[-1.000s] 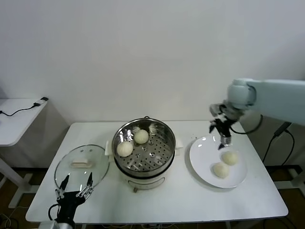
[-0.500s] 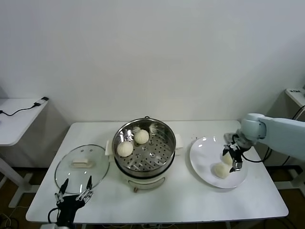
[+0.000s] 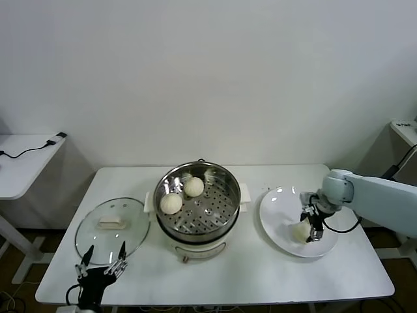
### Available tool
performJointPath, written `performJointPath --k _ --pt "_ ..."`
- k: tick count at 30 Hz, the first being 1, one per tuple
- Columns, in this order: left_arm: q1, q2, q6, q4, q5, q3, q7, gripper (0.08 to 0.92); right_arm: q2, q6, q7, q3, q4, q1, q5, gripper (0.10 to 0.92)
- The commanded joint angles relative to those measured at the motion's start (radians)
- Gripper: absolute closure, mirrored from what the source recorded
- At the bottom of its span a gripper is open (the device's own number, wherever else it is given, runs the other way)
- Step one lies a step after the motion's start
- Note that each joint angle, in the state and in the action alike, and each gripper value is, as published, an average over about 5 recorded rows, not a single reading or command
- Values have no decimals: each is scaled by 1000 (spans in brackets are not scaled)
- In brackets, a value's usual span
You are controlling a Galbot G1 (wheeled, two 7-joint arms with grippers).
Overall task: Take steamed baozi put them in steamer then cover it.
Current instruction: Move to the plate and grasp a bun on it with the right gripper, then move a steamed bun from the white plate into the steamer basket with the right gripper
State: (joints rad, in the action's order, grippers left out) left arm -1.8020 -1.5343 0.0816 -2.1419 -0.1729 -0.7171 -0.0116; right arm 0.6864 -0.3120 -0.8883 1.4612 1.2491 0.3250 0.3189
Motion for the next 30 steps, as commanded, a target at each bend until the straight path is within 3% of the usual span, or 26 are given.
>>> performJointPath --k 1,7,11,18,23,26,30 --pt "0 1 0 1 0 1 0 177 2 -8 -1 -27 -13 -20 -3 332" --pt "0 0 3 -2 3 7 0 177 8 15 -38 42 22 113 -1 355" --pt "-1 1 5 -5 7 10 0 177 68 84 -106 150 28 356 40 355" --pt "-1 7 6 -8 16 17 -1 177 284 314 -216 207 69 710 154 355" --pt "0 15 7 -6 14 12 -1 177 452 506 -251 115 212 800 214 355" --pt "4 15 11 -7 13 10 -1 177 545 577 -245 75 309 784 176 355" --pt "4 12 14 -10 13 10 -1 177 645 678 -217 69 362 706 1 355"
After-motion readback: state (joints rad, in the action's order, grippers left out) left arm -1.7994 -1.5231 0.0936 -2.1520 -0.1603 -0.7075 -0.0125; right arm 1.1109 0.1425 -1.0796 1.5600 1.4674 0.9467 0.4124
